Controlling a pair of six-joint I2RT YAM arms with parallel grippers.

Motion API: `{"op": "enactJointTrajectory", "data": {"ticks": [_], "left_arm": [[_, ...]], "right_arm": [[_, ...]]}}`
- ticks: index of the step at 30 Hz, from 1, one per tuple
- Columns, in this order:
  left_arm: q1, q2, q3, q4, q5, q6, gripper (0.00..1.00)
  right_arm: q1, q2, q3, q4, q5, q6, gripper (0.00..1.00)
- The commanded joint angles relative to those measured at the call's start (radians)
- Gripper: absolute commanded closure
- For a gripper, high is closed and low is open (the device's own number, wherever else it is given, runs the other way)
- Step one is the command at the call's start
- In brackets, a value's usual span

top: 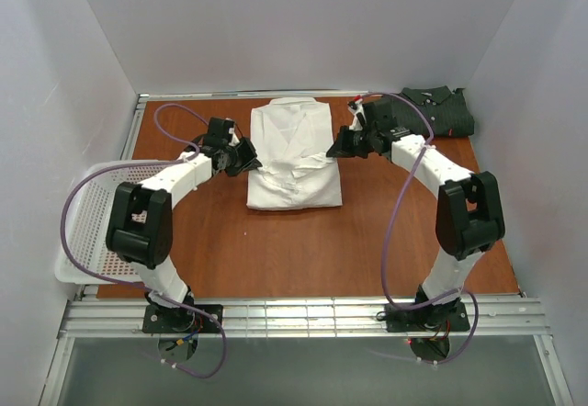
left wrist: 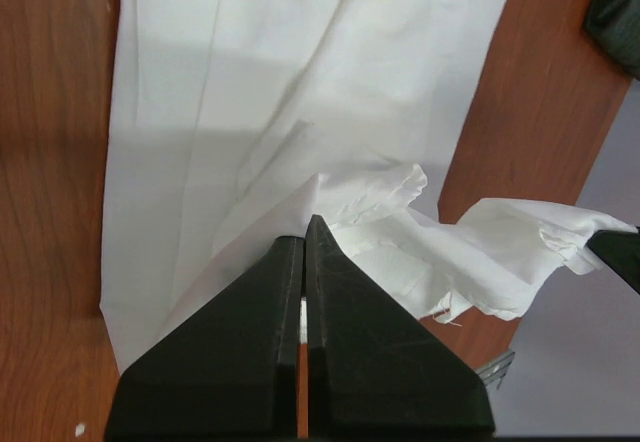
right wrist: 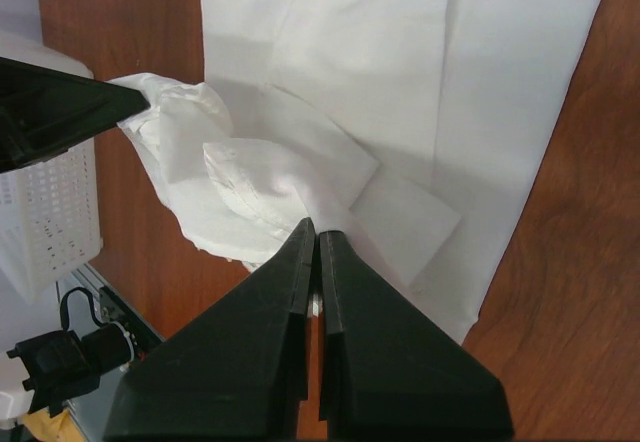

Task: Fold and stack the long sleeve shirts
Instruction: Fold the shirt

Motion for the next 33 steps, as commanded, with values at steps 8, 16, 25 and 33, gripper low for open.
{"op": "enactJointTrajectory", "data": {"ticks": [8, 16, 25, 33], "left_arm": [[0.039, 0.193, 0.087, 0.136, -0.030, 0.035, 1.00], [0.040, 0.237, 0.086, 0.219, -0.059, 0.055, 0.99], [0.042, 0.239, 0.053, 0.259, -0.128, 0.050, 0.93], [0.045, 0.184, 0.089, 0.257, -0.147, 0.083, 0.45]], "right_arm": [[-0.037, 0.225, 0.122, 0.071, -0.073, -0.049, 0.99], [-0.058, 0.320, 0.168, 0.118, -0.086, -0.040, 0.99], [-0.088, 0.351, 0.216, 0.137, -0.093, -0.040, 0.88], [-0.101, 0.277, 0.262, 0.117, -0.090, -0.121, 0.55]]}}
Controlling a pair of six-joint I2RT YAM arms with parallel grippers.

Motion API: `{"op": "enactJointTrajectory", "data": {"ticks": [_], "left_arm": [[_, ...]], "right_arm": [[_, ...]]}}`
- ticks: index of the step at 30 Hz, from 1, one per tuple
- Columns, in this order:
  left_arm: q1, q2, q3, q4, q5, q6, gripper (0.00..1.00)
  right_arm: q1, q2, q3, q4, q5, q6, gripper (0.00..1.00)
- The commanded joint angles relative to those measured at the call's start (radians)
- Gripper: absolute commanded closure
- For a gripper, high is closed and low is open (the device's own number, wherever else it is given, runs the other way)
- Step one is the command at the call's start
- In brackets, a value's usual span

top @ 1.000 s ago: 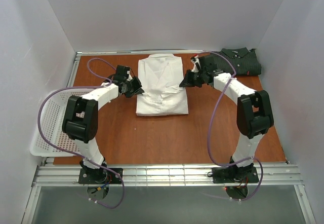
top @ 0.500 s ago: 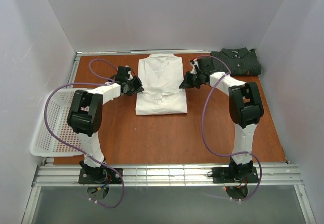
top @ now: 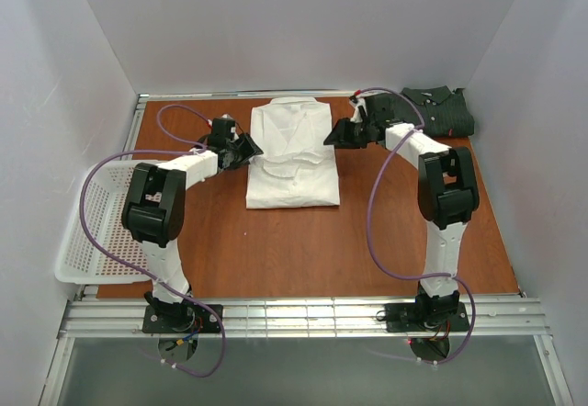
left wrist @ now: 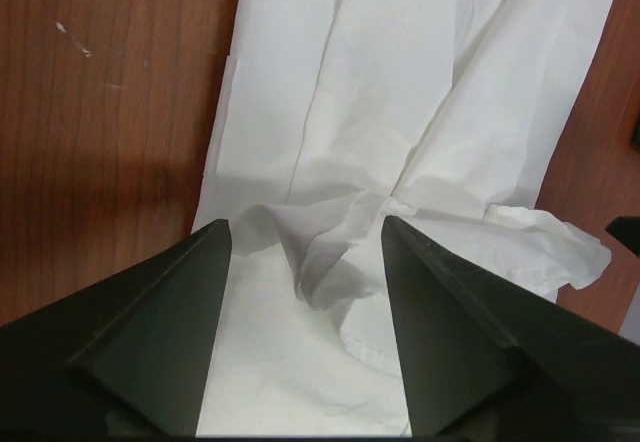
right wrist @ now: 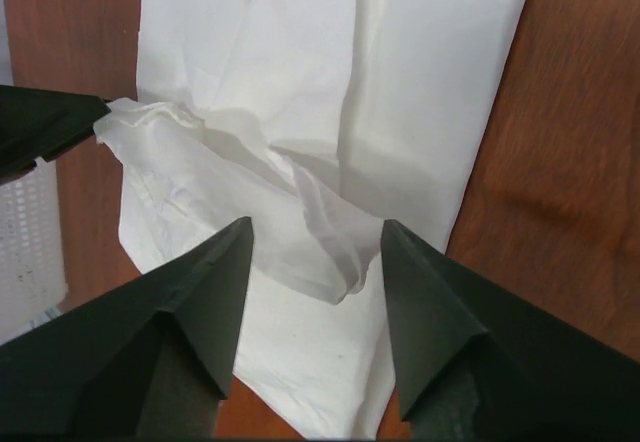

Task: Fold and stack the long sleeve shirts
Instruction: Fold the shirt

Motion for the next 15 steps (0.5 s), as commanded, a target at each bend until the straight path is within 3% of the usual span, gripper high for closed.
{"op": "enactJointTrajectory", "data": {"ticks": [1, 4, 6, 11, 15], "left_arm": [[0.007, -0.107, 0.038, 0.019, -0.040, 0.032, 0.38], [0.007, -0.195, 0.030, 0.016, -0.052, 0.051, 0.18], [0.003, -0.288, 0.001, 0.012, -0.038, 0.053, 0.15], [-0.041, -0.455, -0.117, 0.003, -0.006, 0.025, 0.27], [-0.099, -0.488, -0.214, 0.006, 0.026, -0.004, 0.30]], "right_arm": [[-0.007, -0.098, 0.043, 0.008, 0.010, -0.094, 0.48], [-0.003, -0.199, 0.011, 0.002, 0.052, -0.142, 0.40], [0.007, -0.267, -0.035, 0.002, 0.060, -0.197, 0.39], [0.086, -0.321, -0.135, 0.002, 0.037, -0.339, 0.43], [0.123, -0.264, -0.165, 0.003, 0.026, -0.384, 0.48]]}}
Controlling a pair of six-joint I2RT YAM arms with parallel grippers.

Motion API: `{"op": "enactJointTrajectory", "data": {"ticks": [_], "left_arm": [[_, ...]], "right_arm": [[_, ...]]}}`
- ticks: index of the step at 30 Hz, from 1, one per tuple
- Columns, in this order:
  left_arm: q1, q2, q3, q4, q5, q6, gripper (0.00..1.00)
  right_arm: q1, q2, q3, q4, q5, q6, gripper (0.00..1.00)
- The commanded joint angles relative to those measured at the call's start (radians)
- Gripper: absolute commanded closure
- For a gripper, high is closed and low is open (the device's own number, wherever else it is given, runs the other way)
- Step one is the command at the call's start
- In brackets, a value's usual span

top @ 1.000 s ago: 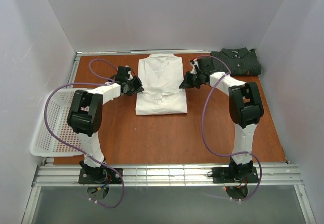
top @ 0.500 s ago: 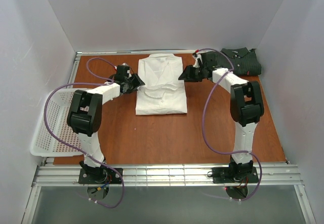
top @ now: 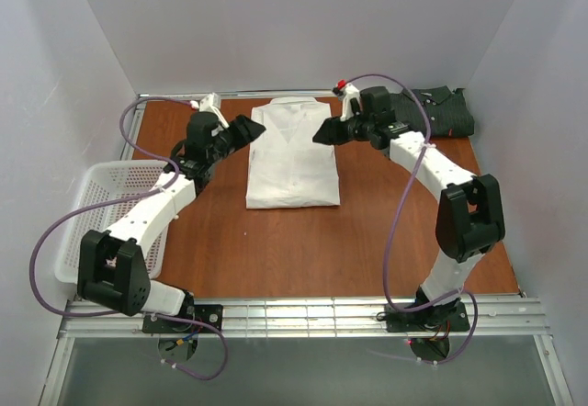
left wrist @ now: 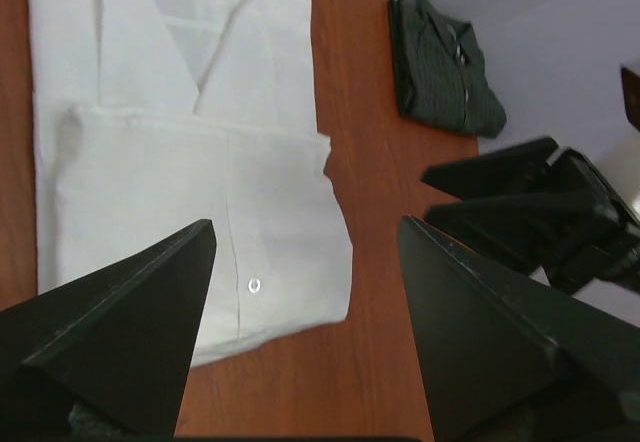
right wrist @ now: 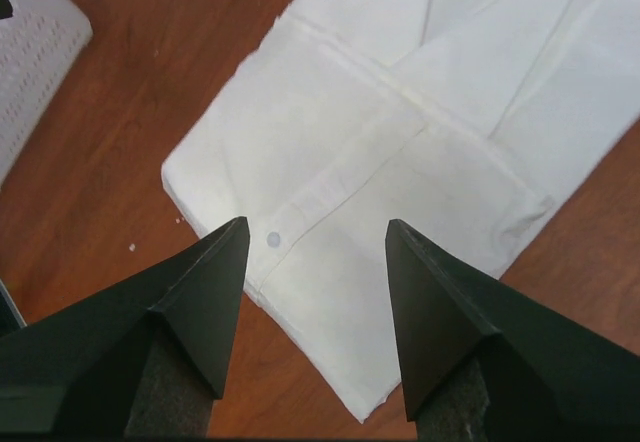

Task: Fold and stack the long sleeve shirts
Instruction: Fold the shirt

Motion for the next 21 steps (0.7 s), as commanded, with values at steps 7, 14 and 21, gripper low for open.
{"op": "enactJointTrajectory", "data": {"ticks": [7, 14, 21], "left_arm": [[-0.076, 0.017, -0.227, 0.033, 0.009, -0.046, 0.33], [-0.076, 0.135, -0.134, 0.061, -0.011, -0.026, 0.36], [-0.068, 0.394, 0.063, 0.135, -0.053, -0.027, 0.50]], "right_arm": [[0.023, 0.298, 0.097, 0.004, -0.019, -0.128, 0.58], [0.019, 0.343, 0.200, -0.016, 0.030, -0.117, 0.58], [-0.019, 0.213, 0.041, 0.060, 0.016, 0.013, 0.57]]}}
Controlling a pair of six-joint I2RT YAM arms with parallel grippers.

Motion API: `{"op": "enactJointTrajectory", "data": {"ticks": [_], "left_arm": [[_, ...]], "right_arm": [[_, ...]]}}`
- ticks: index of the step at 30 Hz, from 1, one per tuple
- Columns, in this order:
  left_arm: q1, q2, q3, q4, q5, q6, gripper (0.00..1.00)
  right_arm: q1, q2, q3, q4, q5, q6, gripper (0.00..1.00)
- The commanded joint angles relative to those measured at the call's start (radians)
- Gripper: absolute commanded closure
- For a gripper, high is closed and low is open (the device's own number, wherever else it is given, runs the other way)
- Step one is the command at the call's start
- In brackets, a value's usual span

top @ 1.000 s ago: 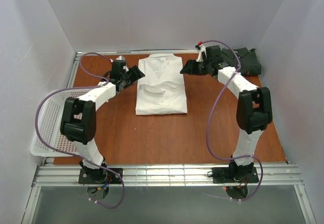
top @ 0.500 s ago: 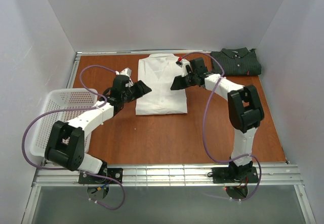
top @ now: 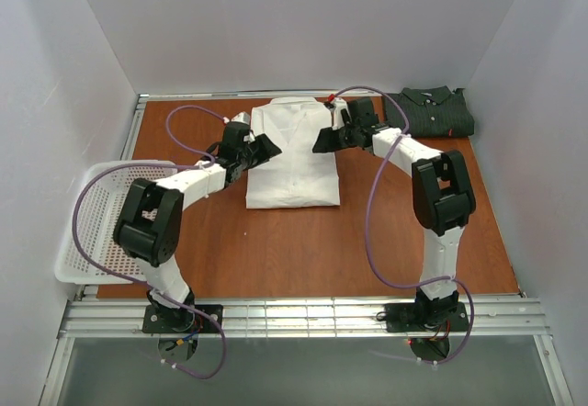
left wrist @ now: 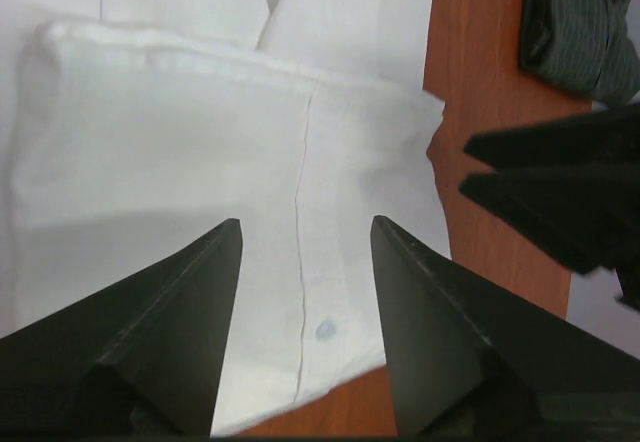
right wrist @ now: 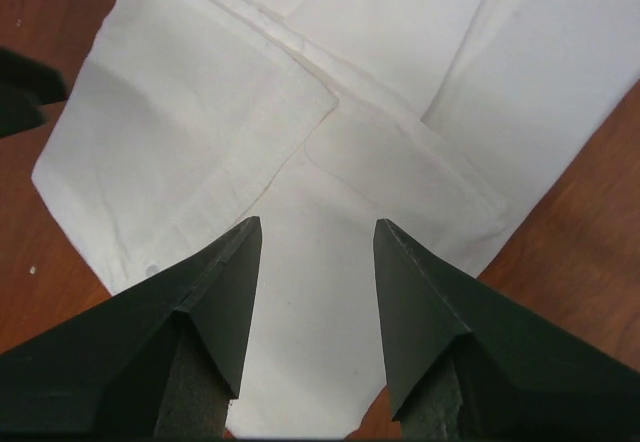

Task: Fold and stack the long sleeve shirts
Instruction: Fold the shirt

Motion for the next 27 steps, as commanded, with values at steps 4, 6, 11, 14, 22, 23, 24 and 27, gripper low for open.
{"op": "enactJointTrajectory", "data": {"ticks": [4, 6, 11, 14, 22, 23, 24, 27], "left_arm": [[0.042, 0.203, 0.127, 0.064, -0.078, -0.002, 0.61], [0.059, 0.247, 0.129, 0.072, -0.090, -0.010, 0.68], [0.097, 0.237, 0.074, 0.126, -0.121, -0.024, 0.72], [0.107, 0.214, 0.037, 0.161, -0.128, -0.025, 0.71], [0.128, 0.197, 0.046, 0.193, -0.063, -0.045, 0.65], [0.127, 0.195, 0.043, 0.214, -0.046, -0.042, 0.64], [0.125, 0.200, 0.040, 0.256, -0.032, -0.033, 0.64], [0.127, 0.247, 0.046, 0.273, -0.029, -0.036, 0.68]], "right_arm": [[-0.028, -0.140, -0.128, 0.113, -0.058, 0.101, 0.57], [-0.030, -0.151, -0.151, 0.120, -0.079, 0.106, 0.56], [-0.028, -0.153, -0.171, 0.133, -0.084, 0.100, 0.56], [-0.033, -0.144, -0.173, 0.143, -0.092, 0.112, 0.56], [-0.048, -0.087, -0.159, 0.295, -0.190, 0.271, 0.56], [-0.048, -0.075, -0.156, 0.324, -0.226, 0.326, 0.57], [-0.048, -0.044, -0.142, 0.350, -0.237, 0.345, 0.57], [-0.050, 0.039, -0.110, 0.419, -0.254, 0.415, 0.57]]}}
